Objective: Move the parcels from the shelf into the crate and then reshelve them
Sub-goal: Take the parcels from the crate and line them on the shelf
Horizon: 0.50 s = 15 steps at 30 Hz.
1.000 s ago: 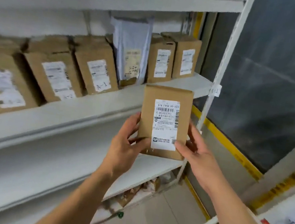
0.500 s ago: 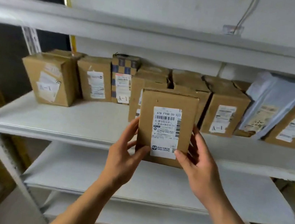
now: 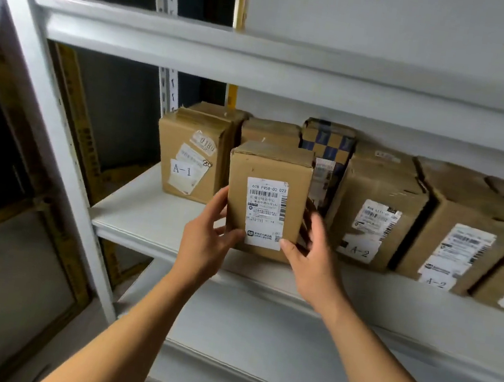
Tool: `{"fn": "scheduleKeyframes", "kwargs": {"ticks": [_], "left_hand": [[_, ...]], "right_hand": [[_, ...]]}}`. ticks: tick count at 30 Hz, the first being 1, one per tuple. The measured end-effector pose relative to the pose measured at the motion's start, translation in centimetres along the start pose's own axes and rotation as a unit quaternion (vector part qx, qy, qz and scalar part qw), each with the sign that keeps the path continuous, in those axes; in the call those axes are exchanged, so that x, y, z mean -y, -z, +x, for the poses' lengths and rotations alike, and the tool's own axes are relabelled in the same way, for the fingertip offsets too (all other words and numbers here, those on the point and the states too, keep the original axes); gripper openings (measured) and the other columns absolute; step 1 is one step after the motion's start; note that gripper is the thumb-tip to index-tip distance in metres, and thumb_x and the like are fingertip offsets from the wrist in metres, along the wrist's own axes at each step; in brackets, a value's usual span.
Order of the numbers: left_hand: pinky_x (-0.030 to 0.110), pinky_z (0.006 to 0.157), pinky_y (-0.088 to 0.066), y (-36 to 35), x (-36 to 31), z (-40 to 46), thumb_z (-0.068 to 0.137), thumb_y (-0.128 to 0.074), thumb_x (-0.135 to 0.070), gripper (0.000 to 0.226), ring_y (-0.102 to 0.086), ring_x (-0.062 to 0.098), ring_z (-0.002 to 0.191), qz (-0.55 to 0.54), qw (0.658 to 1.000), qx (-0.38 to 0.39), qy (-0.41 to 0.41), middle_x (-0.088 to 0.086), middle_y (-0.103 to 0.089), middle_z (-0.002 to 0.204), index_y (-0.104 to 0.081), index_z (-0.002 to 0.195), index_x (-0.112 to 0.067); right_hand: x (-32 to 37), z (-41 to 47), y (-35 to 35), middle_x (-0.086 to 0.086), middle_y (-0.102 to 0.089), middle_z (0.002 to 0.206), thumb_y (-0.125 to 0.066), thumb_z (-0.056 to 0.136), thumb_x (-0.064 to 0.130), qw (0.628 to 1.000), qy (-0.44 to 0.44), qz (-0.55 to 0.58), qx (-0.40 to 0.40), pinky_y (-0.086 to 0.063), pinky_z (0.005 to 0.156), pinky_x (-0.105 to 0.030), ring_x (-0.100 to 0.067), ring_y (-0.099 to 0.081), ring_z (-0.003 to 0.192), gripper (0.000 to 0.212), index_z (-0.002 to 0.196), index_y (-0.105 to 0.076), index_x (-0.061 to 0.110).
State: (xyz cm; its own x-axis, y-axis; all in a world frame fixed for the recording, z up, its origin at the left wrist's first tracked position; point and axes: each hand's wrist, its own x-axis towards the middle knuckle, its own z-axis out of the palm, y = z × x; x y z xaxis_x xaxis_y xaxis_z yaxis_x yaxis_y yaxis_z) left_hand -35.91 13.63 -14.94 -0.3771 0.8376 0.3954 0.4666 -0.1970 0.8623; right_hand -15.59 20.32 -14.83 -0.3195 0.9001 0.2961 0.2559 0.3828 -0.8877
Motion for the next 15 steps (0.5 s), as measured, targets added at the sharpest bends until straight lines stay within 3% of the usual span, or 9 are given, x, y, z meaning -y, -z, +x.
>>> {"fn": "scheduleKeyframes", "kwargs": {"ticks": [2,5,7,10,12,15], "left_hand": [[0.041,0.107,-0.054,-0.1,1.4,2.0,0.092,-0.079,-0.013,0.081,-0.059,0.009,0.131,0.025,1.0,-0.007,0.005,-0.016,-0.062,0.143,-0.039,0.155,-0.043],[0.032,0.105,-0.053,-0.5,2.7,4.7,0.092,-0.077,-0.012,0.081,-0.061,0.006,0.125,0.033,0.999,-0.012,0.005,-0.015,-0.064,0.14,-0.039,0.158,-0.039],[0.028,0.099,-0.056,-0.7,3.3,6.1,0.092,-0.077,-0.016,0.077,-0.064,0.001,0.115,0.037,0.999,-0.023,-0.003,-0.015,-0.067,0.136,-0.042,0.157,-0.038],[0.02,0.089,-0.057,-0.4,4.0,7.6,0.092,-0.077,-0.02,0.067,-0.064,-0.009,0.103,0.033,0.998,-0.046,-0.012,-0.023,-0.067,0.125,-0.048,0.15,-0.038],[0.021,0.082,-0.056,-0.1,4.5,8.1,0.09,-0.078,-0.02,0.06,-0.062,-0.011,0.096,0.048,0.997,-0.063,-0.014,-0.03,-0.062,0.116,-0.051,0.139,-0.042],[0.019,0.076,-0.053,0.4,4.8,8.6,0.089,-0.081,-0.022,0.056,-0.062,-0.001,0.094,0.069,0.994,-0.079,-0.014,-0.03,-0.059,0.113,-0.051,0.13,-0.046]], "right_hand": [[-0.7,2.2,-1.3,0.026,-0.039,0.151,-0.073,0.099,0.013,1.0,-0.021,-0.01,0.002,-0.04,0.12,-0.035,0.005,-0.043,0.137,0.086,0.166,-0.022,0.032],[-1.6,5.1,-2.7,0.017,-0.045,0.15,-0.075,0.098,0.015,0.998,-0.044,-0.035,-0.014,-0.04,0.12,-0.038,-0.006,-0.044,0.138,0.089,0.167,-0.02,0.027],[-1.8,6.4,-3.5,0.009,-0.05,0.153,-0.074,0.098,0.015,0.998,-0.048,-0.041,-0.02,-0.04,0.118,-0.034,-0.008,-0.045,0.139,0.086,0.166,-0.022,0.026],[-1.3,8.0,-4.9,0.014,-0.047,0.142,-0.069,0.1,0.006,0.999,-0.047,-0.014,-0.011,-0.034,0.105,-0.017,-0.002,-0.042,0.133,0.081,0.165,-0.022,0.019],[-1.6,8.8,-5.7,0.011,-0.045,0.142,-0.068,0.101,0.006,0.999,-0.052,-0.006,-0.016,-0.032,0.106,-0.017,-0.004,-0.04,0.136,0.081,0.166,-0.021,0.017],[-1.8,9.3,-6.5,0.002,-0.05,0.152,-0.068,0.102,0.01,0.998,-0.05,-0.017,-0.023,-0.032,0.107,-0.02,-0.001,-0.038,0.13,0.08,0.166,-0.021,0.018]]}}
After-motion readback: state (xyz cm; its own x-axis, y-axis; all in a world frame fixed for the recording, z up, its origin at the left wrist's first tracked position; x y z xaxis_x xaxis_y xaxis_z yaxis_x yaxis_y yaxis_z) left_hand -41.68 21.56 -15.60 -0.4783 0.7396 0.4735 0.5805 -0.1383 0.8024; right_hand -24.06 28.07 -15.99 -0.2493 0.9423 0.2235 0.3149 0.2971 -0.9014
